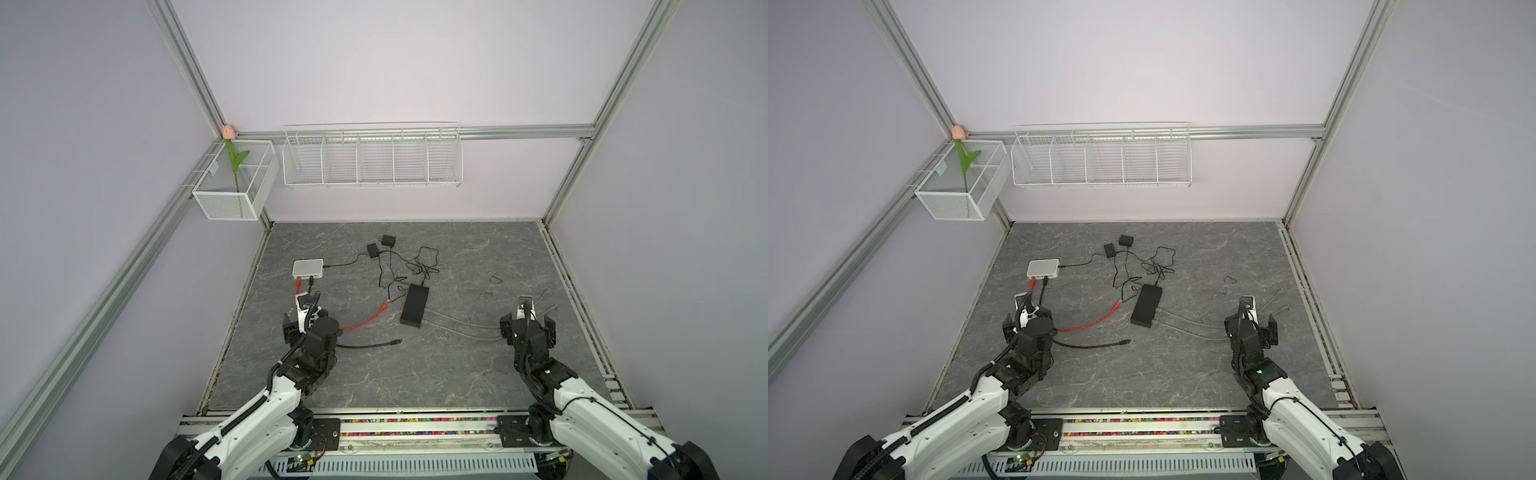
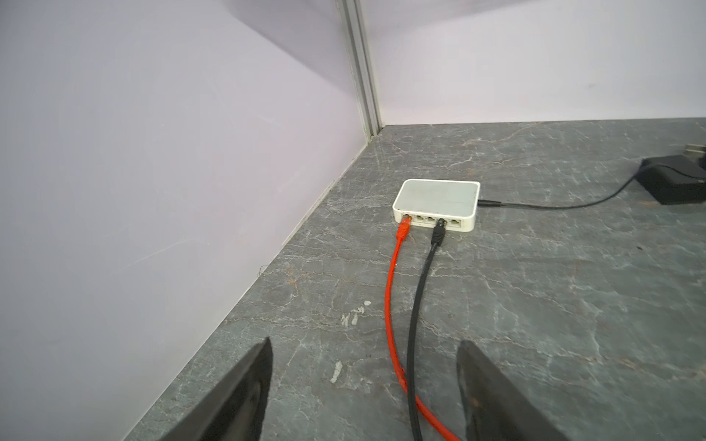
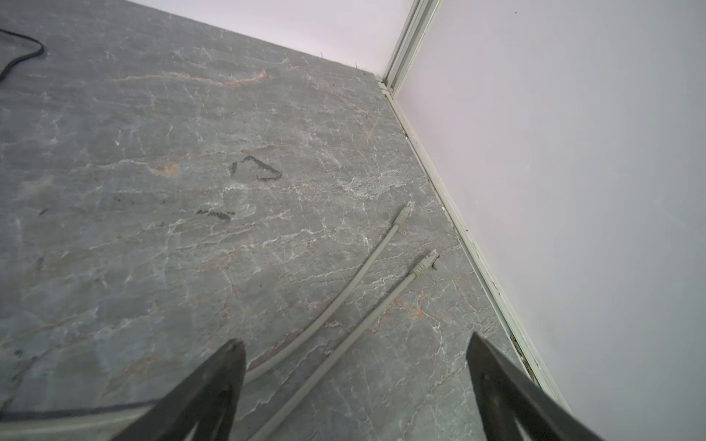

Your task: Insert the plug into the switch port

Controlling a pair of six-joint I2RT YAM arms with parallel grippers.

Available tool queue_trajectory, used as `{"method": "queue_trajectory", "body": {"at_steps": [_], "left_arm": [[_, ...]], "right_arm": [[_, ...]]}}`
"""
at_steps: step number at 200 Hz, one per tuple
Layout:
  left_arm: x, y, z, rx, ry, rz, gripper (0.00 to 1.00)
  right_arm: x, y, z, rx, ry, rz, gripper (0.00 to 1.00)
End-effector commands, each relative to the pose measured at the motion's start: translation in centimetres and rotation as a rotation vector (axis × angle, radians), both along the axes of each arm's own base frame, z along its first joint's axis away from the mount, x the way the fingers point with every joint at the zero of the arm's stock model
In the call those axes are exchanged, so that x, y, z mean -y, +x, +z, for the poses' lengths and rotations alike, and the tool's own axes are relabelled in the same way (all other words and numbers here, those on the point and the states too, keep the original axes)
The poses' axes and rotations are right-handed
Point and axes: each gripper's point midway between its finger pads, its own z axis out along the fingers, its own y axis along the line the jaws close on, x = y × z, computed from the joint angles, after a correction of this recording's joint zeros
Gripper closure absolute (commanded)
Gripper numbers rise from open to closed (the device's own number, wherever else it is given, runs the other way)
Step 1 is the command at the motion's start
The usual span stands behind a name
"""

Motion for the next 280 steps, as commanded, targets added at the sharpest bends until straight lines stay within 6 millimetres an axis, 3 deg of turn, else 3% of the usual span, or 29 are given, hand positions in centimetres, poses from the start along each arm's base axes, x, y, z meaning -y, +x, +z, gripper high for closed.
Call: {"method": "queue_trajectory", "body": {"at_steps": [1,61,63,67,200,208,210,212,248,269,280], "left_arm": [[-1.2,0.0,0.6,0.055,-0.018,0.059,0.25],[-2.9,0.0,1.1,0.123,-0.041,0.132,0.22],[-2.9,0.0,1.1,0.125,-0.042,0.135,0.22],[-3.1,0.0,1.1,0.127,-0.044,0.141,0.22],[-4.5,3.0,0.8,0.174,-0.080,0.182,0.16],[-4.5,3.0,0.8,0.182,-0.084,0.183,0.14],[-4.5,3.0,0.8,0.184,-0.084,0.184,0.03],[-4.6,3.0,0.8,0.186,-0.085,0.185,0.00],[-5.1,3.1,1.0,0.217,-0.098,0.204,0.01],[-5.5,3.1,1.0,0.237,-0.104,0.228,0.01],[-5.7,3.1,1.1,0.251,-0.111,0.238,0.01]], "right_arm": [[0.1,1.3,2.2,0.114,0.028,-0.017,0.06],[0.0,3.1,2.2,0.129,-0.006,-0.018,0.01],[0.0,3.1,2.2,0.131,-0.007,-0.018,0.08],[-0.1,3.3,2.2,0.133,-0.005,-0.017,0.11],[1.7,5.3,2.7,0.269,0.067,-0.068,0.11],[1.8,5.4,2.8,0.282,0.066,-0.071,0.11],[1.8,5.4,2.8,0.285,0.067,-0.072,0.11],[1.9,5.4,2.9,0.289,0.067,-0.074,0.11],[1.9,5.7,2.9,0.342,0.072,-0.080,0.11],[3.2,5.1,2.1,0.404,0.086,-0.155,0.11],[3.0,5.8,2.2,0.390,0.061,-0.148,0.11]]}}
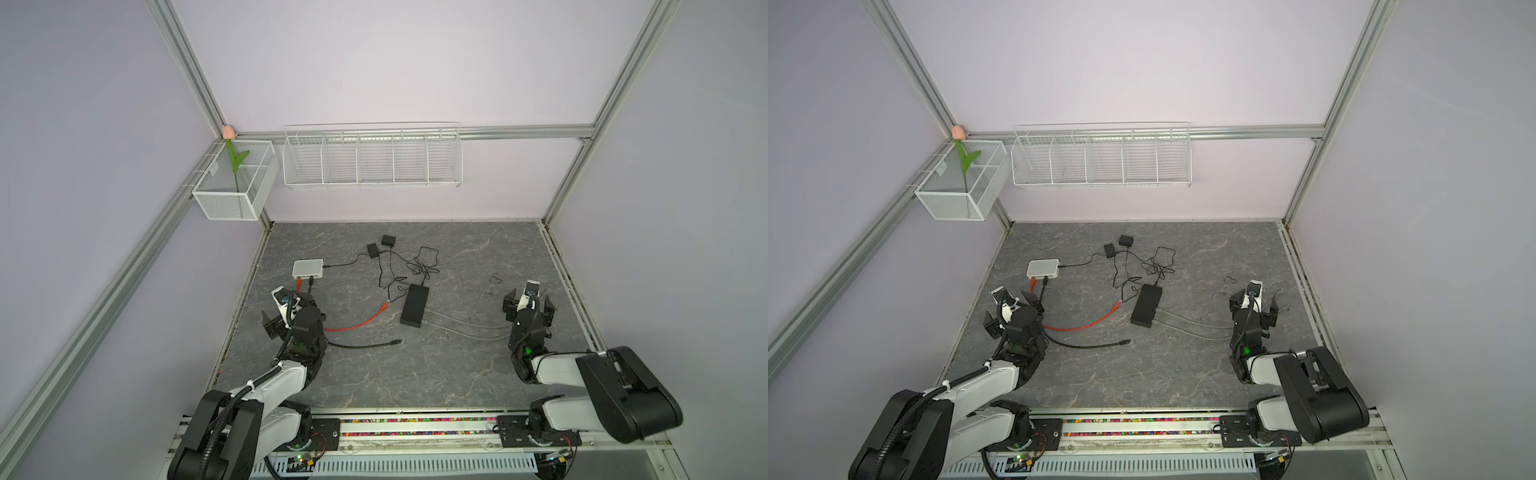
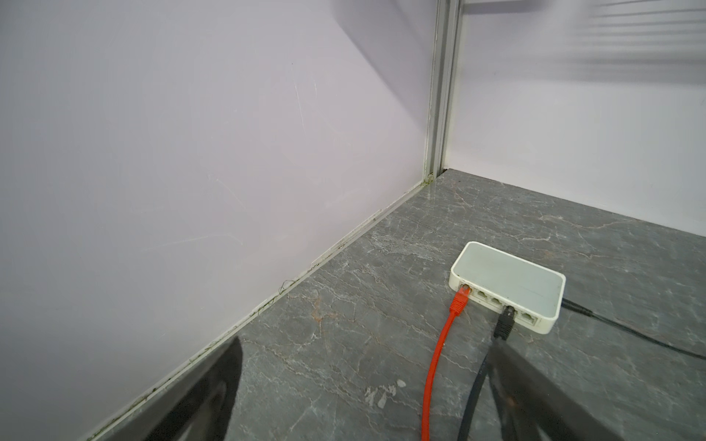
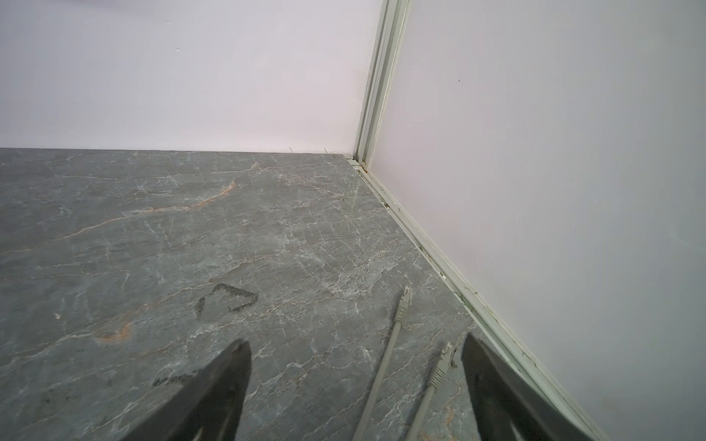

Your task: Insert the plug into the switch port

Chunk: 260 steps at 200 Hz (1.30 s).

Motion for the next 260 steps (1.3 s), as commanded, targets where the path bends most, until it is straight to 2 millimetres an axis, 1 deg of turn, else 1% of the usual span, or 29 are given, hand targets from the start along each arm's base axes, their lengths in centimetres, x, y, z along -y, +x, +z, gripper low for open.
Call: {"method": "queue_trajectory", "body": {"at_steps": [1,28,54,56,58,84,107,128,138,143,151,174,197,216,240,260], "left_arm": [[-0.5,0.1,0.8,0.068,-0.024,0.030,0.01],[-1.1,0.0,0.9,0.105,-0.044,0.051,0.01],[-1.7,0.0,1.1,0.135,-0.068,0.065,0.01],[-1.9,-0.5,0.2,0.111,-0.063,0.066,0.01],[-1.9,-0.6,-0.1,0.106,-0.063,0.067,0.01],[-2.4,-0.5,-0.3,0.130,-0.091,0.074,0.01],[-2.2,0.1,-0.5,0.140,-0.087,0.059,0.01],[-2.0,0.4,-1.2,0.170,-0.073,0.036,0.01],[-1.9,0.3,-1.1,0.200,-0.054,0.024,0.01],[-1.8,0.3,-1.4,0.197,-0.051,0.018,0.01],[-1.8,0.5,-1.2,0.186,-0.043,0.025,0.01],[-1.0,0.2,-1.4,0.180,-0.056,-0.053,0.01],[-0.5,0.5,-1.3,0.183,-0.042,-0.084,0.01],[1.4,1.6,-1.5,0.148,-0.006,-0.202,0.01],[3.3,2.6,-1.5,0.105,0.053,-0.290,0.01],[5.8,3.5,-1.9,0.056,0.122,-0.398,0.01]], "right_arm": [[0.7,0.1,1.8,0.114,0.007,-0.044,0.11],[0.5,-0.2,1.8,0.121,0.017,-0.026,0.11],[0.3,0.0,1.8,0.119,0.012,-0.012,0.11],[0.2,0.0,1.8,0.117,0.010,-0.008,0.11],[0.2,0.1,1.8,0.116,0.009,-0.004,0.11],[-1.2,0.7,1.6,0.093,-0.023,0.068,0.11],[-1.8,1.0,1.6,0.082,-0.046,0.086,0.11],[-1.9,1.0,1.5,0.080,-0.047,0.091,0.11],[-2.0,1.0,1.5,0.079,-0.048,0.093,0.11],[-2.1,1.0,1.5,0.077,-0.051,0.098,0.11],[-2.2,1.0,1.5,0.075,-0.053,0.103,0.11],[-2.4,1.1,1.4,0.072,-0.058,0.112,0.11],[-3.7,1.4,1.0,0.051,-0.083,0.186,0.11],[-4.0,1.5,1.0,0.048,-0.092,0.196,0.11],[-4.0,1.5,1.0,0.047,-0.092,0.195,0.11],[-4.0,1.5,1.0,0.047,-0.093,0.196,0.11]]}}
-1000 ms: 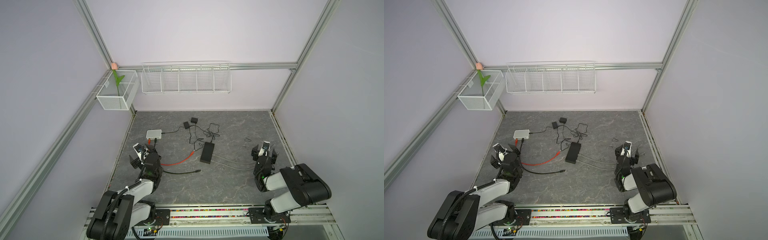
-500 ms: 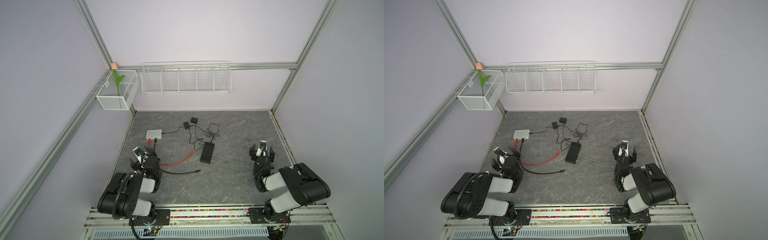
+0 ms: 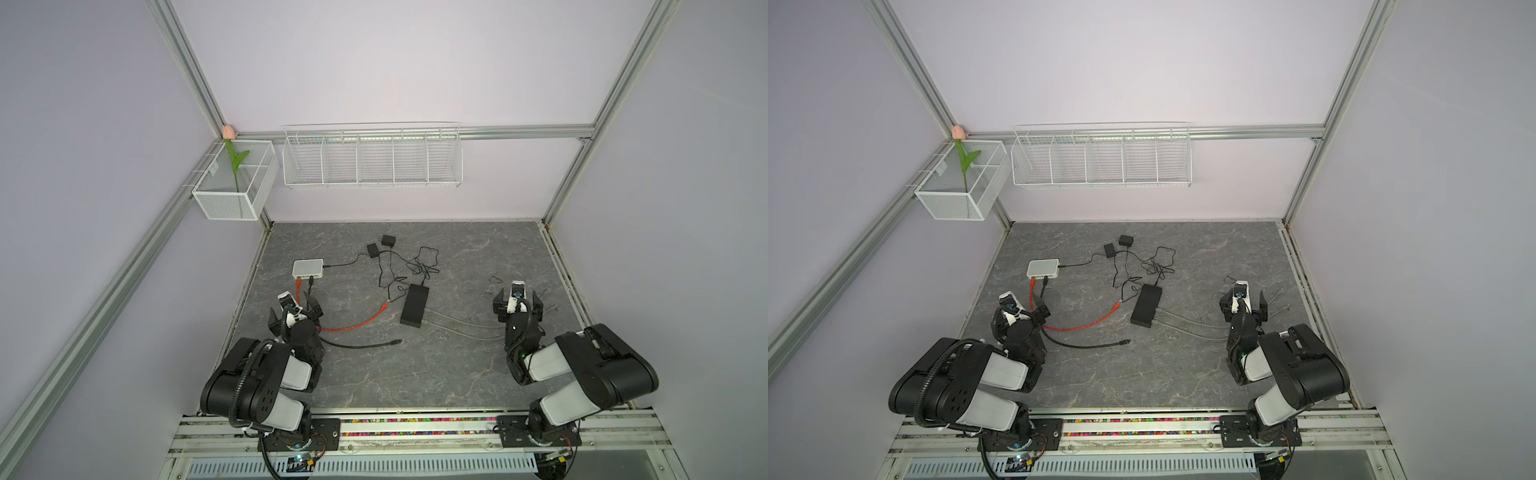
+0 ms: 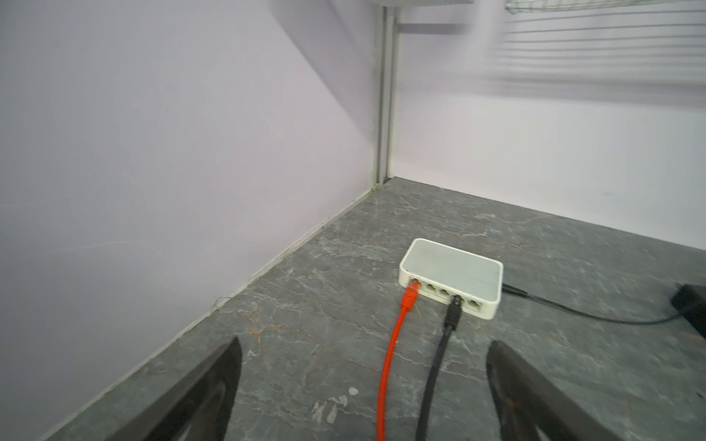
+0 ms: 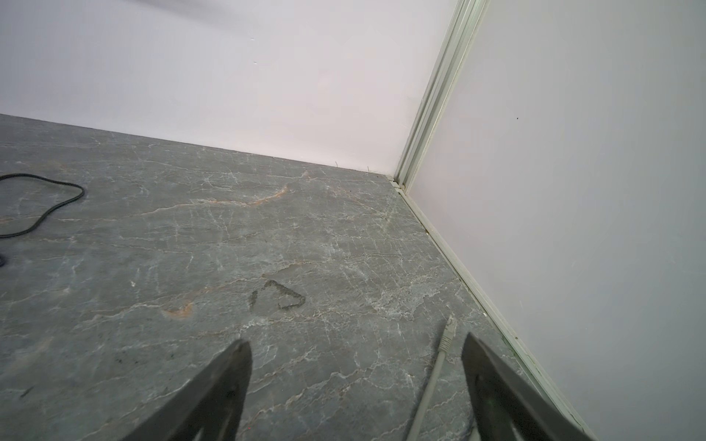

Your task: Insert the plug into the switch port

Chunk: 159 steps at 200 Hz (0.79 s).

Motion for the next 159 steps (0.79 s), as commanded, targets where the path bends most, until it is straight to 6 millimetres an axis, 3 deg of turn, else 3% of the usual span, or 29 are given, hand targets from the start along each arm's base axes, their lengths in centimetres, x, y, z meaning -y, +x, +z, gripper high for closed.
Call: {"method": "queue_trajectory", "body": {"at_steps": [1,10,41,119,159], "left_arm": [[3.2,1.5,0.8,-0.006,0.107,-0.146,0.01],[4.2,1.8,0.7,-0.020,0.141,-0.176,0.01],[4.1,1.8,0.7,-0.018,0.136,-0.169,0.01],[2.9,3.7,-0.4,-0.030,0.083,-0.168,0.01],[2.8,3.7,-0.5,-0.033,0.077,-0.170,0.01]], "right_arm": [[-0.4,0.3,0.8,0.033,-0.007,0.018,0.11],[-0.5,0.3,0.8,0.032,-0.008,0.019,0.11],[-0.4,0.4,0.8,0.033,-0.006,0.016,0.11],[-0.1,0.7,0.8,0.034,0.009,0.026,0.11],[-0.1,0.9,0.7,0.032,0.013,0.034,0.11]]}}
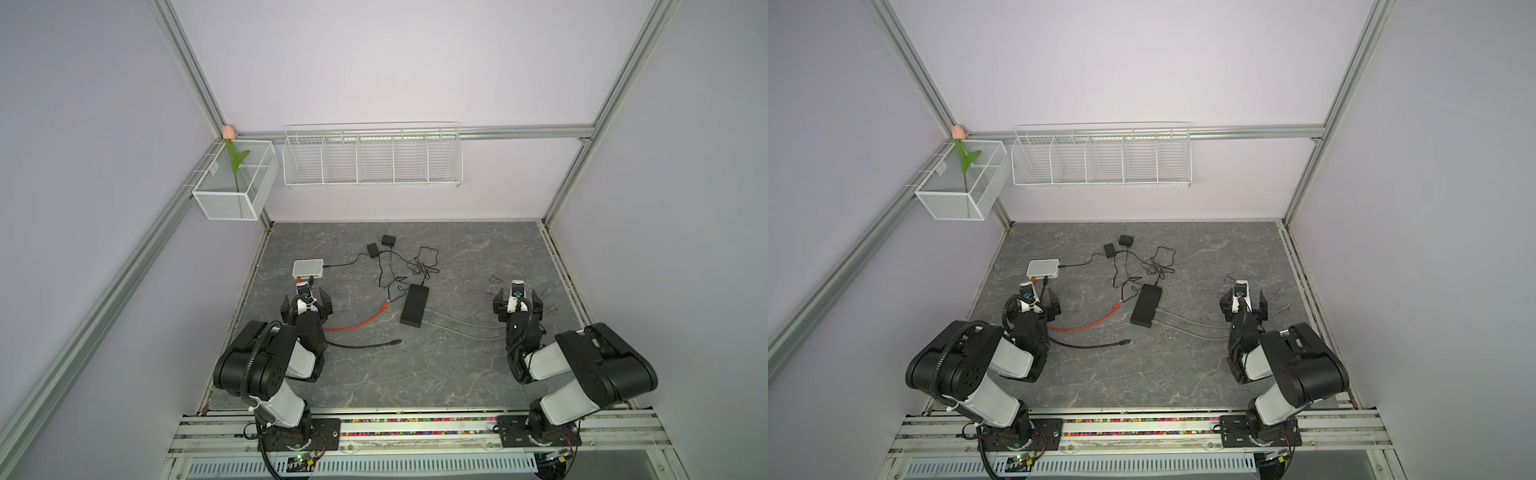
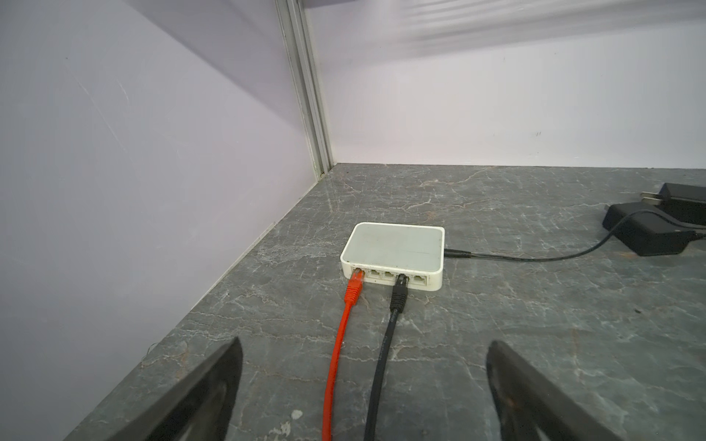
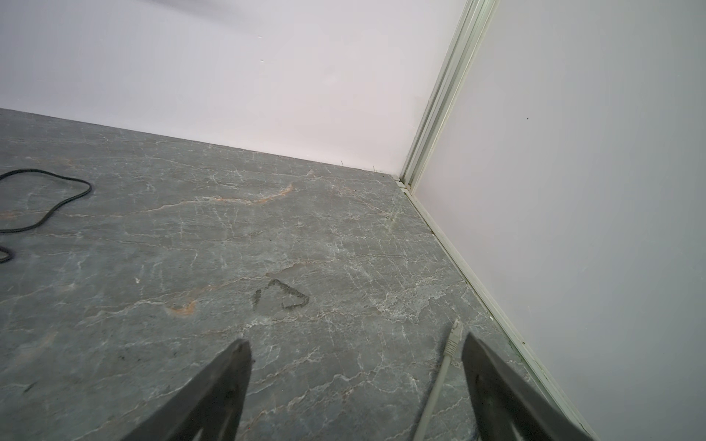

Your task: Insert the plug into the switch port

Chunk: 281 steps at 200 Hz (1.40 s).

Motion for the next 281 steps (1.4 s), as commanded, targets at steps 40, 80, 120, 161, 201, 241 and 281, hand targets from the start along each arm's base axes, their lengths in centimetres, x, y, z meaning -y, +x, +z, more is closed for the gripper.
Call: {"method": "queue_trajectory", "body": {"at_steps": [40,80,120,161,201,241,281], "left_arm": [[0.4,0.6,0.9,0.040,-0.016,-0.023,0.01],[0.4,0.7,1.0,0.039,-0.016,-0.022,0.01],[-0.2,2.2,1.3,0.008,-0.043,0.001,0.01],[-1.7,4.4,0.2,-0.108,-0.128,0.009,0.01],[-1.9,4.4,0.2,-0.107,-0.134,0.011,0.01],[-1.7,4.2,0.2,-0.100,-0.127,-0.006,0.01],[1.2,4.4,0.1,-0.113,-0.095,-0.190,0.01]], "right_arm": [[0.8,1.8,-0.8,-0.058,0.105,0.055,0.11],[2.5,4.4,-2.5,-0.185,0.201,0.042,0.11],[2.5,4.5,-2.4,-0.182,0.202,0.041,0.11],[2.5,4.4,-2.4,-0.187,0.203,0.041,0.11],[2.5,4.4,-2.4,-0.186,0.203,0.041,0.11],[2.5,4.4,-2.4,-0.186,0.202,0.043,0.11],[0.2,4.9,-2.7,-0.227,0.240,0.239,0.11]]}}
